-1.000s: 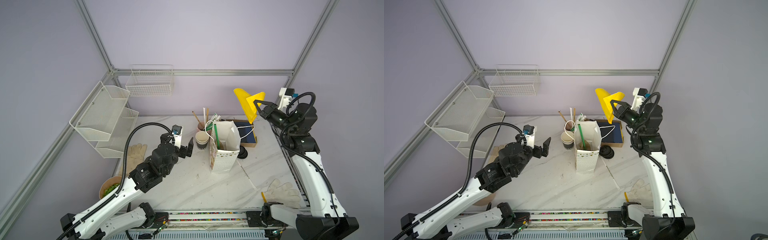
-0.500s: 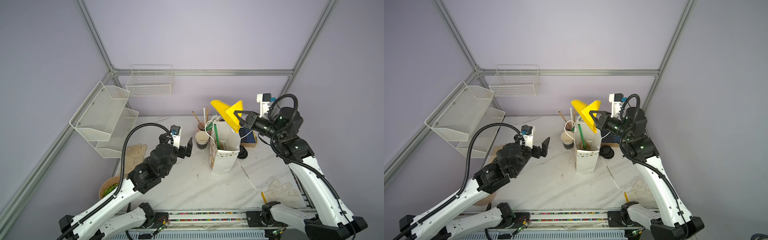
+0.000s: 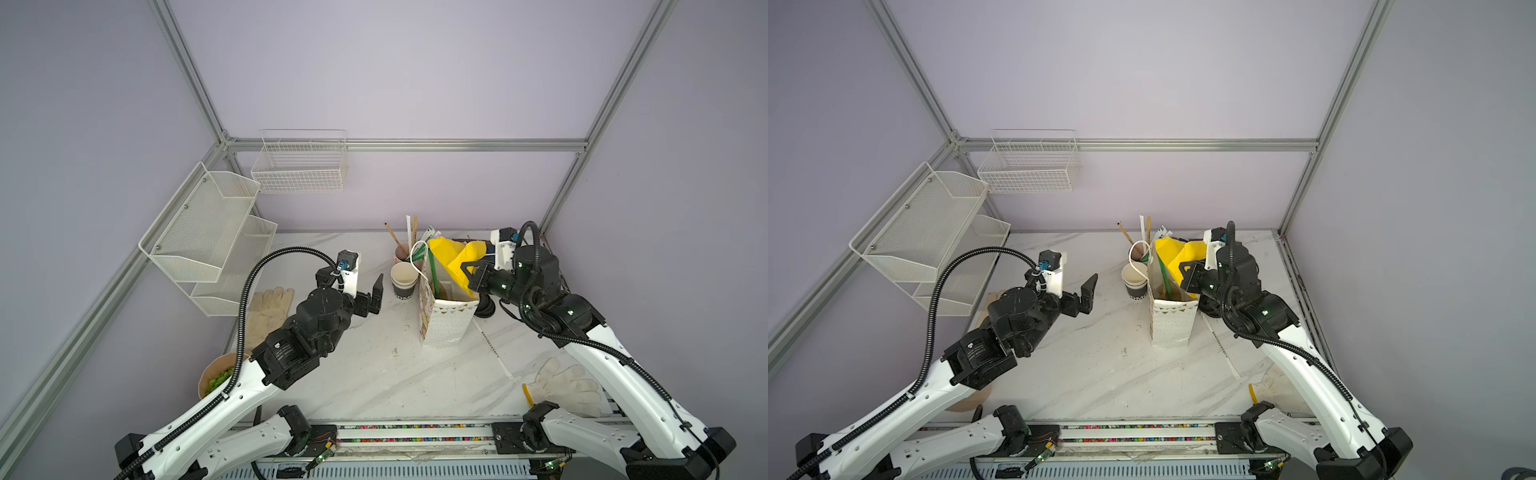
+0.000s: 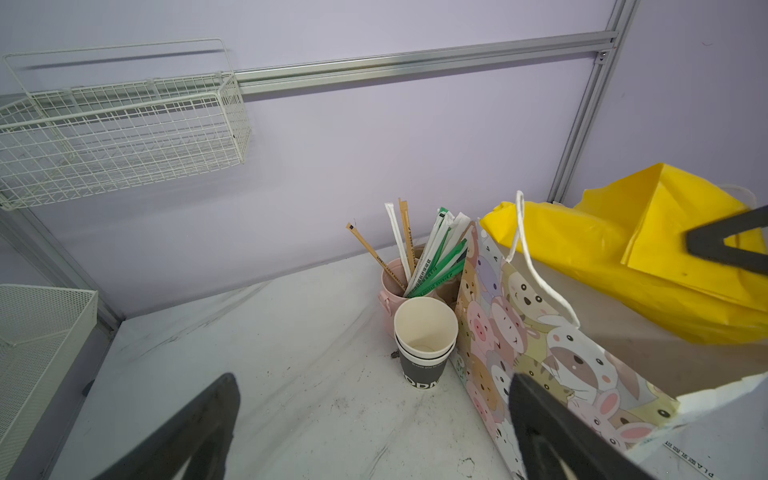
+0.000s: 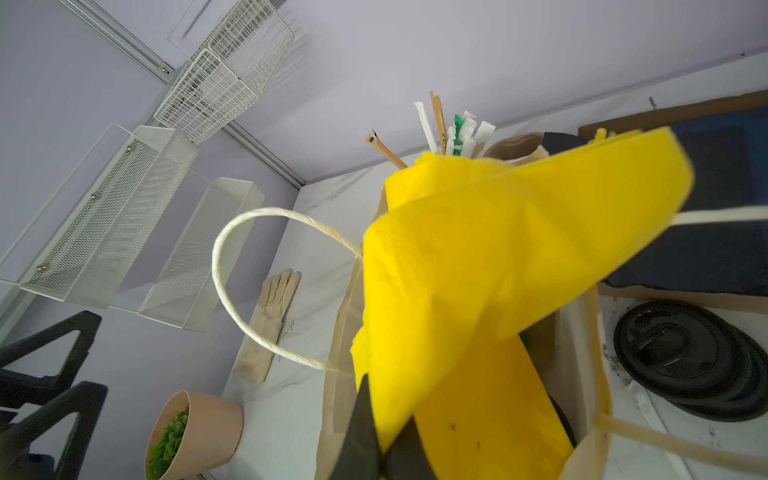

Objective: Pack the takeout coffee
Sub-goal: 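Lower the yellow napkin into the paper bag with the right gripper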

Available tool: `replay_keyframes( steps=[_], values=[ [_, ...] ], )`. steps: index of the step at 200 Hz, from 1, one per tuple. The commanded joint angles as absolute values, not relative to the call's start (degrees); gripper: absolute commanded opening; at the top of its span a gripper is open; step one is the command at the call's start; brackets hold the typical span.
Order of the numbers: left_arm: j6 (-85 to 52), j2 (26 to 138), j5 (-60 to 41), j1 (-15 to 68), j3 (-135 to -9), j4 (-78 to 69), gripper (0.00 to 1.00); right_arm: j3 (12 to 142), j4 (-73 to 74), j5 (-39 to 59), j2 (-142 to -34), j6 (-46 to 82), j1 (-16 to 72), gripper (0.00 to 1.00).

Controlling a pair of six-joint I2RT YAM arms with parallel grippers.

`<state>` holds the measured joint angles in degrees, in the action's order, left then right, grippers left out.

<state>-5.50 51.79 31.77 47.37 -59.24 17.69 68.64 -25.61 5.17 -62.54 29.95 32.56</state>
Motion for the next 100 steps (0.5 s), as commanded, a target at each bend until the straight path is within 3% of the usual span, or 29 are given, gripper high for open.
replay_keyframes(
  steps=[1,46,95,100],
  values=[
    [-6.68,51.46,31.82,47.13,-57.52,15.78,1.00,69.23,-30.27,-4.04,-65.80,30.83,36.84,0.00],
    [-6.64,51.50,31.95,47.17,-57.48,15.73,1.00,69.94,-35.89,-11.73,-70.88,34.30,40.25,0.00],
    [-6.68,51.94,31.55,47.20,-57.52,15.74,1.00,75.89,-38.25,-8.72,-71.08,35.71,40.34,0.00],
    [-6.68,51.94,31.55,47.19,-57.56,15.71,1.00,77.13,-38.73,-8.55,-71.20,35.58,40.34,0.05]
  ],
)
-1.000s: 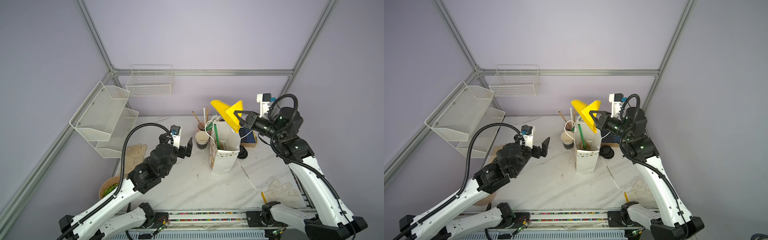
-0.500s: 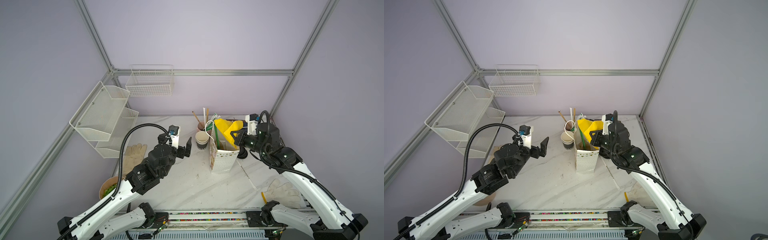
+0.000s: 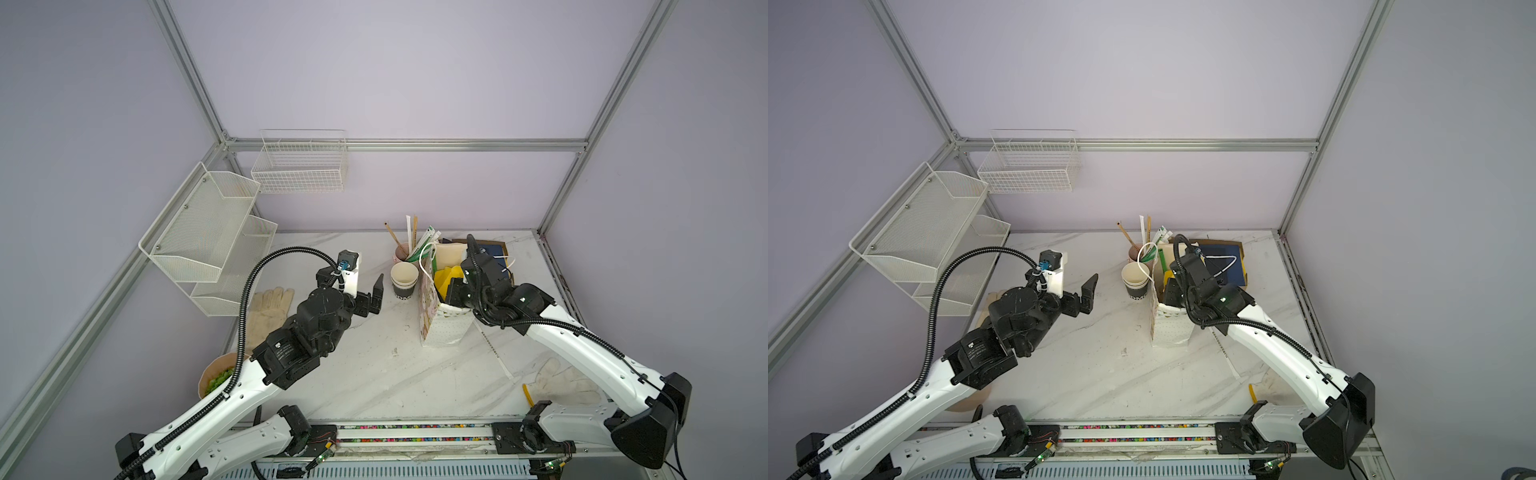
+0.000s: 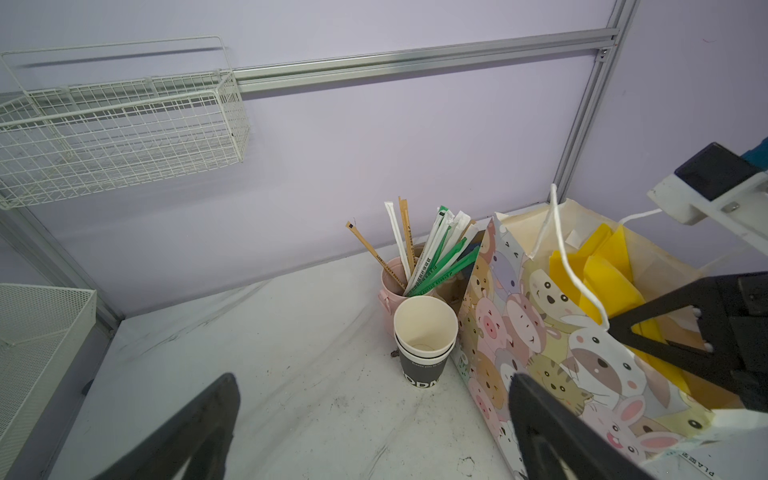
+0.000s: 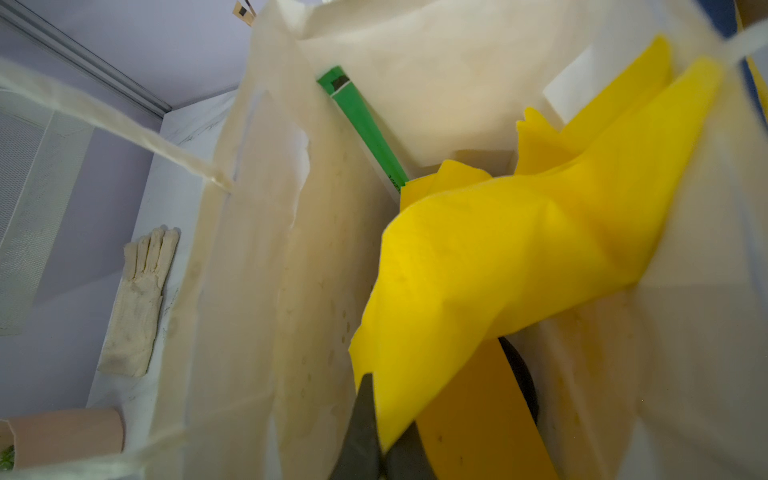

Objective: Pack the takeout coffee
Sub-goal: 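Lower the yellow napkin into the paper bag with the right gripper, then open the right gripper to release the napkin and lift out of the bag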

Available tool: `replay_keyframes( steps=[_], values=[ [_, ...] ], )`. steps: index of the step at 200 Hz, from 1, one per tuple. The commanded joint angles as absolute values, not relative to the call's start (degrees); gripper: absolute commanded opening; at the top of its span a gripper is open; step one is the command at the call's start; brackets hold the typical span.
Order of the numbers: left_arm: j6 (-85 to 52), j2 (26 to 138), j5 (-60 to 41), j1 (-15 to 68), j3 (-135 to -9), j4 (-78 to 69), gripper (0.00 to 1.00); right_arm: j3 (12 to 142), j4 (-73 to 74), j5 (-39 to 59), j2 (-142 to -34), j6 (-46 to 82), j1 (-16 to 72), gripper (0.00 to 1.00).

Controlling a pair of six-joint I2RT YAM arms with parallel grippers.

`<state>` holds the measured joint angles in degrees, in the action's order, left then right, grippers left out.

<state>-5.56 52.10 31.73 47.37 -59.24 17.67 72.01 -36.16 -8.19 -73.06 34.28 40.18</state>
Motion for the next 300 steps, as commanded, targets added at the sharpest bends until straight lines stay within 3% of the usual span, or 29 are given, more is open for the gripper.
replay_keyframes(
  steps=[1,25,50,82,128,182,209,258,276,286,295,300],
  values=[
    [-6.68,51.94,31.55,47.15,-57.57,15.72,1.00,77.41,-38.88,-8.54,-71.24,35.59,40.34,0.07],
    [-6.61,52.11,31.53,47.13,-57.57,15.79,1.00,82.64,-42.70,-7.57,-74.51,34.03,40.34,0.30],
    [-6.50,52.03,31.73,47.17,-57.49,15.74,1.00,85.77,-45.12,-9.37,-75.85,33.75,40.34,0.39],
    [-6.50,51.94,31.73,47.20,-57.39,15.69,1.00,89.16,-46.26,-11.54,-78.21,32.12,40.25,0.43],
    [-6.24,51.53,32.30,47.14,-57.13,15.68,1.00,90.80,-45.99,-12.93,-86.34,31.46,39.70,0.41],
    [-6.39,51.77,31.90,47.11,-57.18,16.00,1.00,90.01,-45.36,-5.42,-92.21,31.60,36.39,0.41],
    [-6.42,51.53,31.99,47.13,-57.13,15.96,1.00,93.40,-44.48,-3.84,-89.80,30.59,36.30,0.42],
    [-7.81,53.42,33.35,47.20,-58.58,17.97,1.00,101.74,-45.02,-8.11,-84.77,27.22,36.30,0.54],
    [-8.40,53.79,34.84,47.04,-59.27,18.69,1.00,101.05,-43.32,-12.48,-81.87,27.04,36.21,0.63],
    [-8.91,53.83,35.89,47.11,-59.75,19.25,1.00,98.46,-40.34,-15.40,-79.11,27.32,36.13,0.75],
    [-9.45,53.62,36.97,47.11,-60.05,19.72,1.00,95.90,-37.60,-17.55,-75.49,27.43,35.89,0.95],
    [-9.81,53.55,37.65,47.05,-60.27,19.98,1.00,94.76,-36.39,-18.95,-74.08,27.42,35.58,0.97]
  ],
)
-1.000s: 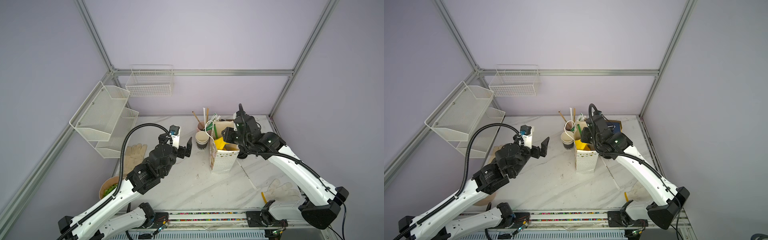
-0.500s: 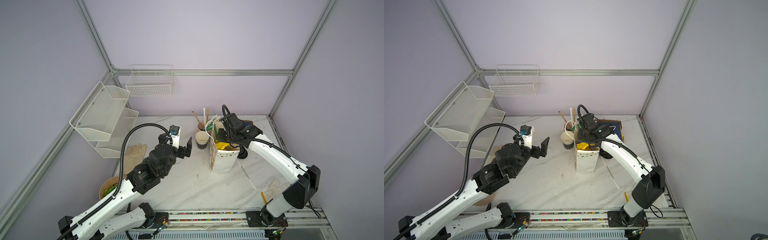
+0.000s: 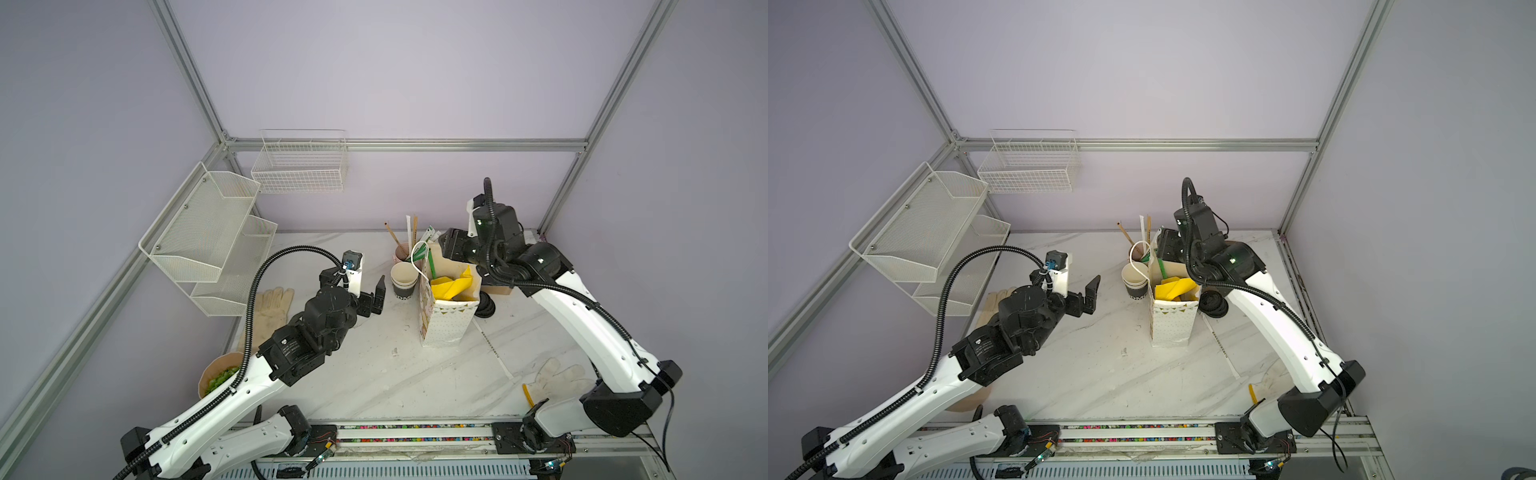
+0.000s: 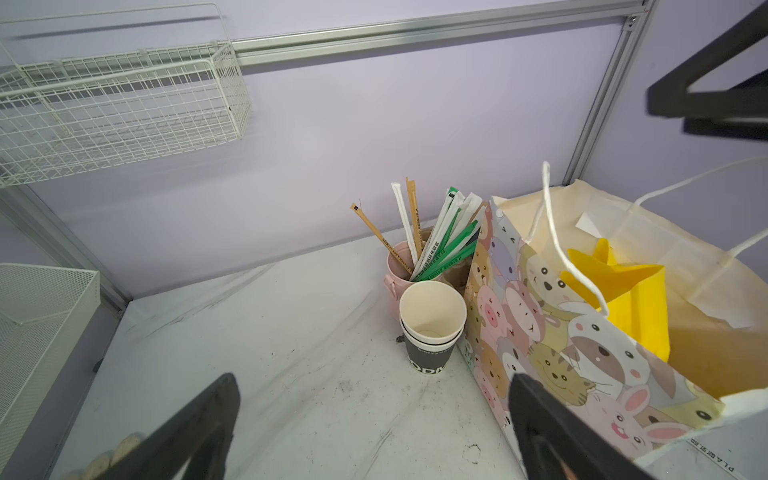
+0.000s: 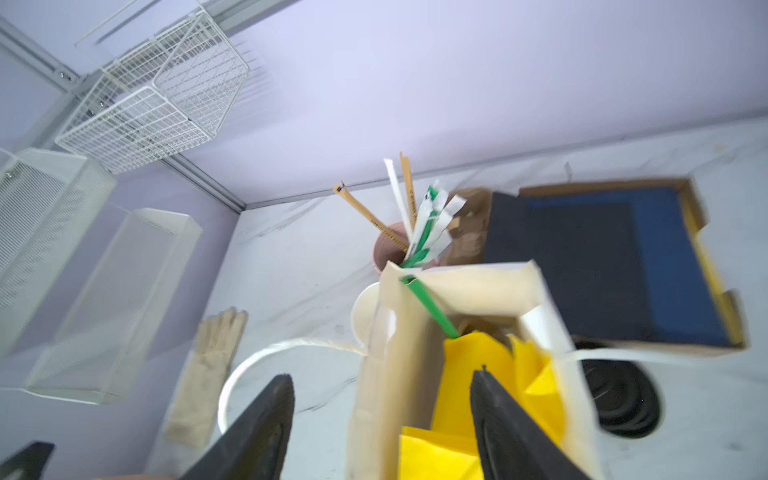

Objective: Pack the takeout coffee

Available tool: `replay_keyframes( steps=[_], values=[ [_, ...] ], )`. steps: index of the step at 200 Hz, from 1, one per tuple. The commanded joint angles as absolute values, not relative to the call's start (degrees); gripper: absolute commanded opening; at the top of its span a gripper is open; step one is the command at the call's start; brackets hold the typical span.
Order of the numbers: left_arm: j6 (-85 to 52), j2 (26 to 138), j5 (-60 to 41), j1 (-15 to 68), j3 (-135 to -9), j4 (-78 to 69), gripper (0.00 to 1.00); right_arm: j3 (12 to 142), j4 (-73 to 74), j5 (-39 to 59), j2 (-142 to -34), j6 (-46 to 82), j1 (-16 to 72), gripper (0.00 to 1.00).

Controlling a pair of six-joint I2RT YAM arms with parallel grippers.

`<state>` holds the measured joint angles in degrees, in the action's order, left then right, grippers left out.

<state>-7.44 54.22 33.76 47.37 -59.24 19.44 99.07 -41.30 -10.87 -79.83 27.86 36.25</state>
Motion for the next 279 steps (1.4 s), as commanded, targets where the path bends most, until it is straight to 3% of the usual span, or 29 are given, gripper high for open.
replay_keyframes(
  steps=[1,20,41,70,118,146,191,248,279],
  values=[
    [-9.87,53.54,37.72,47.08,-60.28,20.05,1.00,94.58,-36.12,-19.23,-73.87,27.42,35.55,0.97],
    [-11.94,53.20,41.04,46.98,-60.95,20.91,1.00,91.20,-34.39,-22.96,-70.83,27.58,32.75,0.97],
    [-13.23,53.25,41.25,45.81,-61.61,21.78,1.00,87.09,-33.42,-20.23,-68.86,28.44,25.05,0.97],
    [-21.66,54.45,31.88,32.87,-61.40,29.25,1.00,79.07,-29.83,-23.49,-65.04,28.93,18.33,0.97],
    [-22.97,49.67,40.77,26.97,-49.57,19.97,1.00,62.05,-15.73,-33.70,-60.98,28.30,14.32,0.97],
    [-18.69,50.73,41.60,24.58,-42.02,10.53,1.00,55.51,-5.77,-32.61,-62.75,24.20,11.95,0.97],
    [-18.20,56.97,39.81,19.10,-39.13,7.28,1.00,46.43,7.43,-40.32,-63.97,24.12,10.22,0.97],
    [-22.72,61.34,38.43,13.32,-35.92,2.02,1.00,35.34,21.55,-37.30,-51.13,24.28,9.18,0.97],
    [-18.55,64.17,39.69,12.42,-34.05,-5.41,1.00,30.50,28.03,-37.06,-54.15,21.80,9.14,0.97]
  ],
)
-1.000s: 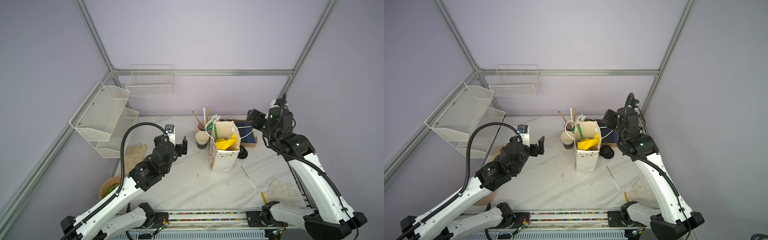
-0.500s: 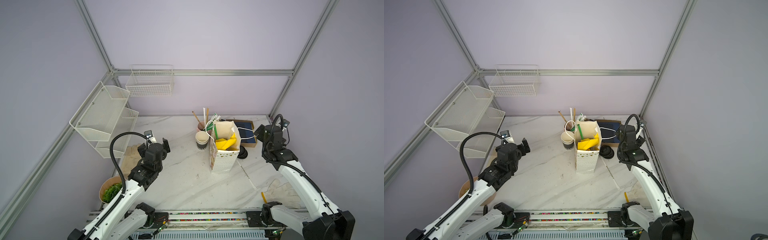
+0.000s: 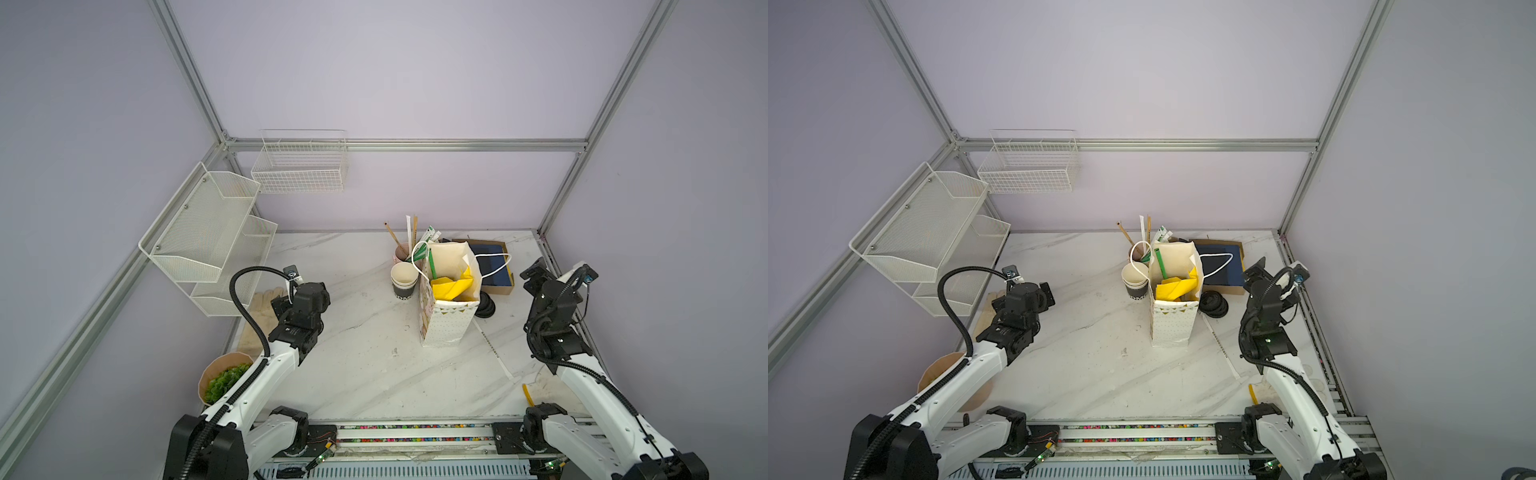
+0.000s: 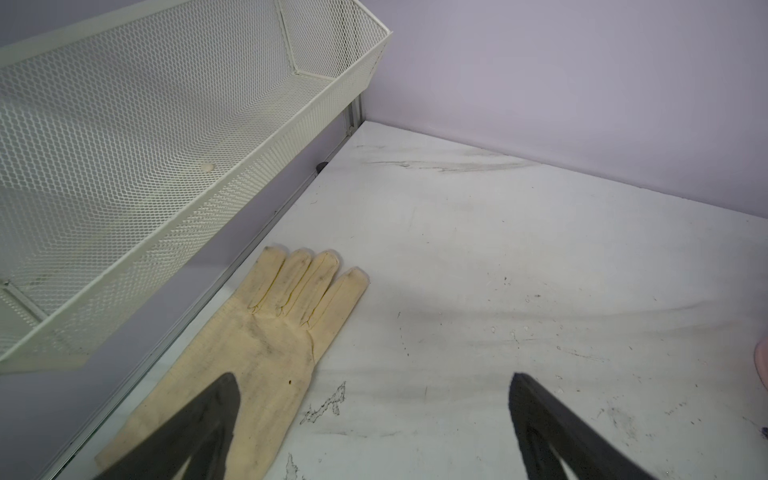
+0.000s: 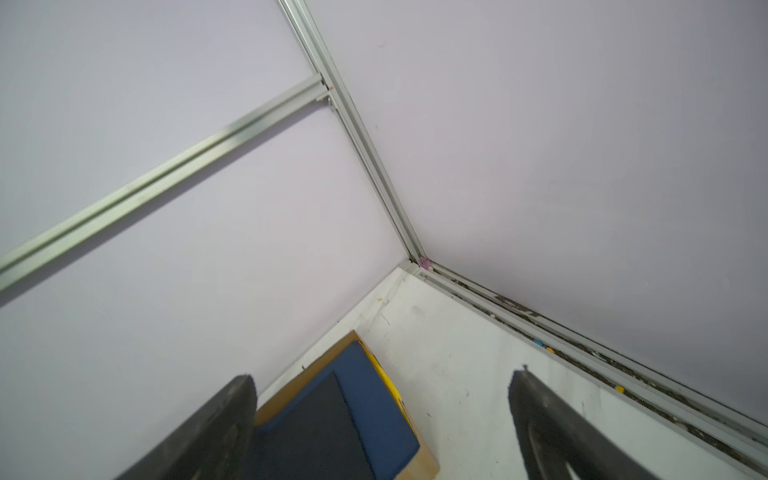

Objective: Pack the takeout coffee

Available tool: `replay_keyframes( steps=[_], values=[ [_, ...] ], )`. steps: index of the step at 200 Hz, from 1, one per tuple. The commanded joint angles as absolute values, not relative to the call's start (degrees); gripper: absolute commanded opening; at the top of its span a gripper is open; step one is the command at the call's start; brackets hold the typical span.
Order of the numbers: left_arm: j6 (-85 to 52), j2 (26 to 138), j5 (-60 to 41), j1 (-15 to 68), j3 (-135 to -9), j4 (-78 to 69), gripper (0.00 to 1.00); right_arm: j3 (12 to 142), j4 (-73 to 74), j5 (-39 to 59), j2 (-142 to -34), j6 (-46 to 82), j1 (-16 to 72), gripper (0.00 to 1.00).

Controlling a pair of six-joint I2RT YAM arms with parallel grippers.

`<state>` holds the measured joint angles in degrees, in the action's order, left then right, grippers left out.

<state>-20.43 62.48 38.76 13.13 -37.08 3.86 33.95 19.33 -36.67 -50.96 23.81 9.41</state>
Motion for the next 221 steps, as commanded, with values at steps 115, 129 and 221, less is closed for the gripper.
replay_keyframes(
  steps=[115,129,221],
  values=[
    [-5.90,84.26,29.55,4.88,-29.15,-33.42,1.00,19.82,73.87,-28.16,-89.09,8.95,4.70,0.97],
    [-4.08,85.01,30.16,4.44,-27.95,-39.11,1.00,18.40,80.45,-29.33,-93.74,10.72,3.54,0.97],
    [-3.32,89.86,21.36,1.78,-22.31,-52.76,1.00,25.95,78.72,-17.06,-102.66,-1.22,6.50,0.97]
  ],
)
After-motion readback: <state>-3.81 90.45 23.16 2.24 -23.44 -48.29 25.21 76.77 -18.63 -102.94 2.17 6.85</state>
